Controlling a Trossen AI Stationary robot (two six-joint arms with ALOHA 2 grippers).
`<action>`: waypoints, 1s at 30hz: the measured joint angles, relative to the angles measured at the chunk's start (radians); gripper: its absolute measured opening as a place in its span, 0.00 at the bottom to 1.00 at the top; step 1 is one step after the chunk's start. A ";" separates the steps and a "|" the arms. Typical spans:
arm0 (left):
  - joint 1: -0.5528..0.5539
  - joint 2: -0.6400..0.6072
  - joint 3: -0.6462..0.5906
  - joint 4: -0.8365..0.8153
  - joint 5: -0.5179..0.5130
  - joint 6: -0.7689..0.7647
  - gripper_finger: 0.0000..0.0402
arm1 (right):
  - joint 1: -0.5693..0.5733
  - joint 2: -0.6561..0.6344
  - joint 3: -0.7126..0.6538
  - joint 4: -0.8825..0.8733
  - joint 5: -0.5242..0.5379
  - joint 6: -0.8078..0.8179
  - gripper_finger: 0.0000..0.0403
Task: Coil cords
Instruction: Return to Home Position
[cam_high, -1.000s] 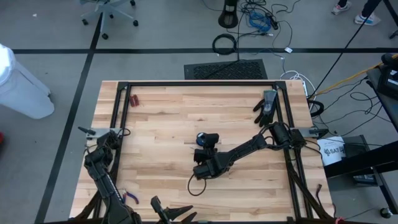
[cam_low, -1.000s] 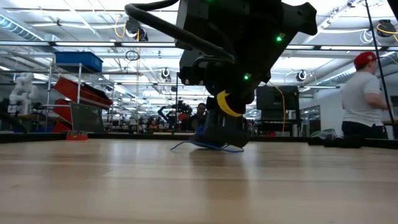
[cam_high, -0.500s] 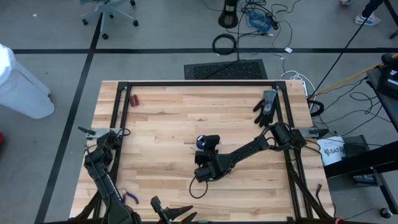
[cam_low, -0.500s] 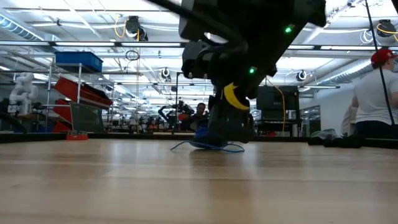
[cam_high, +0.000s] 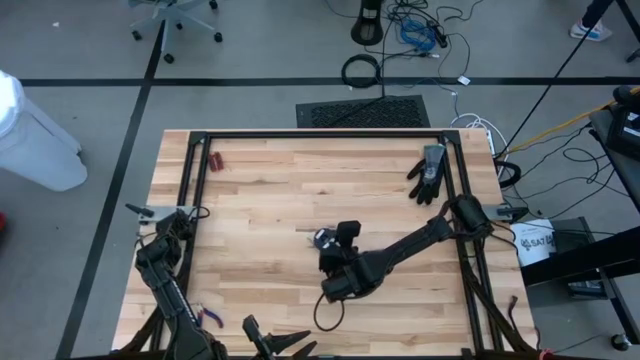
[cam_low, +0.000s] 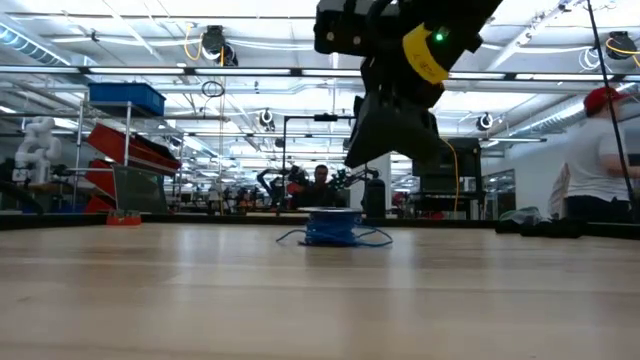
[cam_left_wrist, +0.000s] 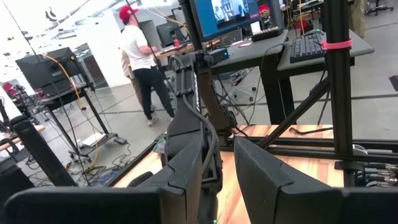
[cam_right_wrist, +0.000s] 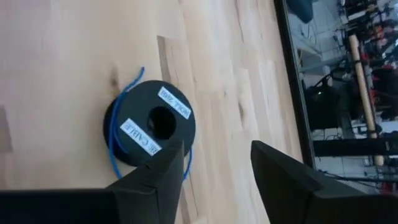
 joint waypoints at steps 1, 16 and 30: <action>0.000 0.000 0.000 0.001 0.000 0.000 0.26 | 0.001 -0.001 0.000 -0.001 -0.005 0.006 0.43; -0.010 0.000 0.000 0.015 -0.013 0.021 0.25 | 0.232 -0.185 0.000 -0.176 -0.066 0.259 0.32; 0.063 -0.028 0.000 0.009 0.186 0.088 0.02 | 0.337 -0.425 0.000 -0.212 -0.286 0.145 0.01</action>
